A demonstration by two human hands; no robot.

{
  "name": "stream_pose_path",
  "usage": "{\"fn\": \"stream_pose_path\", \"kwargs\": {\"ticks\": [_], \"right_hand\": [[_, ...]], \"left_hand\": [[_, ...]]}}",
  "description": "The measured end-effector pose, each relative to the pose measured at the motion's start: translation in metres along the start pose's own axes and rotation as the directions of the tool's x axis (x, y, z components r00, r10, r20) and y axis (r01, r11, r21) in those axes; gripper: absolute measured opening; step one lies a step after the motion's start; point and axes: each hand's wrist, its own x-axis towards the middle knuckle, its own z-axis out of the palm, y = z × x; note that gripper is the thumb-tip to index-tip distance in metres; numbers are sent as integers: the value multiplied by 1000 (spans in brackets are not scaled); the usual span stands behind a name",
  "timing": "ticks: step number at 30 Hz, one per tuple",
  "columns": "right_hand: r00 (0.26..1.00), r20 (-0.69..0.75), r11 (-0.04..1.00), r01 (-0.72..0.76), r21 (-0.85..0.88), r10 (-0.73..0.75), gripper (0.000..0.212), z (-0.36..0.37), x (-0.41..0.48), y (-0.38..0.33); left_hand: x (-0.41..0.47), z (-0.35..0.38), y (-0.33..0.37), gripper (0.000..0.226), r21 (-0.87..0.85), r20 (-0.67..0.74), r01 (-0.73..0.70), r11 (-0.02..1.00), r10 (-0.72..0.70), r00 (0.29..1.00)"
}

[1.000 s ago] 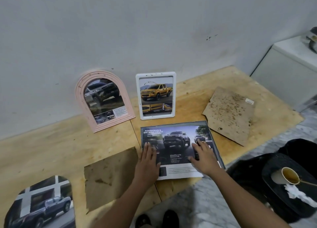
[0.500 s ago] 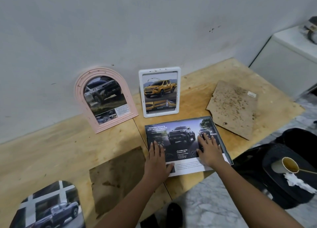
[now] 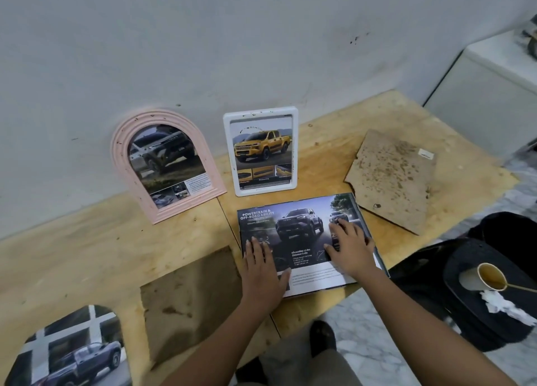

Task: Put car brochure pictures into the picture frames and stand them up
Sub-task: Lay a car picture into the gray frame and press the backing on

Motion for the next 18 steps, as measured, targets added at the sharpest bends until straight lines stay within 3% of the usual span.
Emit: {"fn": "stream_pose_path", "kwargs": {"ticks": [5,7,10,12,15,18], "right_hand": [[996,-40,995,81,-59,-84,37,-18,18,16],[994,-93,998,50,-36,-53,36,-29,26,28],[961,-234,987,-131,95,150,33,-47,35,56],[907,-231,929,-310,200,352,41,-57,39,79],[773,-26,735,-592,330,634,73,-69,44,111],[699,108,609,-678,412,707,87,-76,52,126]], "left_hand": [[2,4,13,86,-5,-52,82,997,-83,995],[2,9,15,90,-19,-89,100,995,-102,991],[3,20,15,98,-72,-168,102,992,-113,979],[8,25,14,98,-90,-198,104,991,-120,973],[12,24,23,104,-119,-191,138,983,-159,969],[13,23,32,109,-96,-191,192,977,-207,959]]}}
